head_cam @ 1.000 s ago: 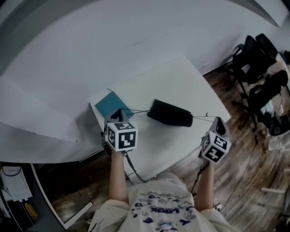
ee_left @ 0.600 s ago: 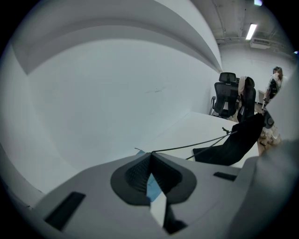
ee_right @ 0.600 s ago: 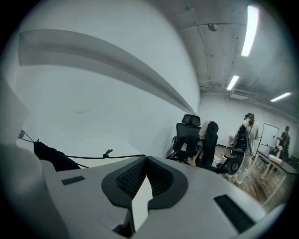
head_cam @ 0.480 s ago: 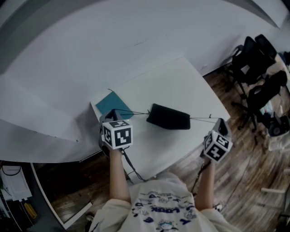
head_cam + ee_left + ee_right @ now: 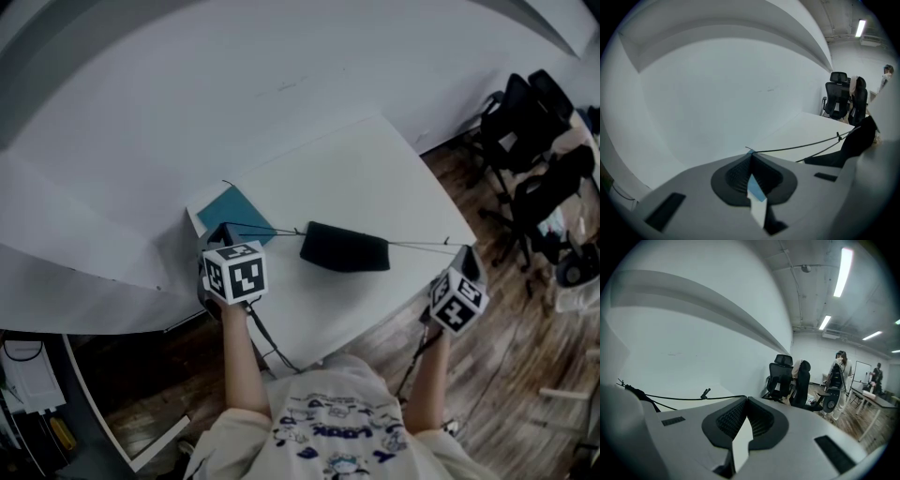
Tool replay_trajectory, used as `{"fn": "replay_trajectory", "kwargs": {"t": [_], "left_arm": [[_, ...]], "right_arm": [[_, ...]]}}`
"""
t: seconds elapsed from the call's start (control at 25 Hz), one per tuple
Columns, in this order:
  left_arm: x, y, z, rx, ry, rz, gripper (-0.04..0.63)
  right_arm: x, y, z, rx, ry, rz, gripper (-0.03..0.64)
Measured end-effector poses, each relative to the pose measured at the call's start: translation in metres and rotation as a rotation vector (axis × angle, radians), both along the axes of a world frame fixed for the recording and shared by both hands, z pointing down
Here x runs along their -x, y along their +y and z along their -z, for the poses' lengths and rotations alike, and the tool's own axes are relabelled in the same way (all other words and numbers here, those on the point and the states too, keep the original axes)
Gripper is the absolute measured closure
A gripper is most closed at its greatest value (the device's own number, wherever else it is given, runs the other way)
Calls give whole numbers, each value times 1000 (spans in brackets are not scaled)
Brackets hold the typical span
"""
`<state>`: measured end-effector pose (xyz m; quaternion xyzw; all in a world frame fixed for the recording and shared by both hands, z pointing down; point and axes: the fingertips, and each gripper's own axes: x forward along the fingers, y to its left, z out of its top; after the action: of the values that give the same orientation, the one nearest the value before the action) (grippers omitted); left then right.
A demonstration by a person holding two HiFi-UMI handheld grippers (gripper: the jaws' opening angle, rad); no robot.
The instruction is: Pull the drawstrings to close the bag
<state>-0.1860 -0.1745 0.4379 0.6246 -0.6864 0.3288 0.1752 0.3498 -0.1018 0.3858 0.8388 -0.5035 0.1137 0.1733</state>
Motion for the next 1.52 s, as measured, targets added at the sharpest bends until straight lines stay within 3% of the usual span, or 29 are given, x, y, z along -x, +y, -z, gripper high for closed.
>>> {"fn": "replay_trajectory", "kwargs": {"t": [0.52,0.72,0.92,1.16,1.44,1.52], "left_arm": [[5,0,-1,11,15,-13,592],[-10,-1,-7,30,25,-92,592],[-43,-2,-9,36,82,-168,592],[-108,3,-9,18,278,-300,592],[-143,12,5,-43,294,-358,586],[-145,13,10,-75,324,-346,550]], "right_arm": [[-13,5,-5,14,-39,-20,612],[-1,0,-10,38,-44,13,615],[43,-14,-23,59,-98,145,615],[116,-26,-34,47,-182,336,614],[159,-29,-21,-19,-207,442,611],[164,-29,-18,-30,-212,458,564]]}}
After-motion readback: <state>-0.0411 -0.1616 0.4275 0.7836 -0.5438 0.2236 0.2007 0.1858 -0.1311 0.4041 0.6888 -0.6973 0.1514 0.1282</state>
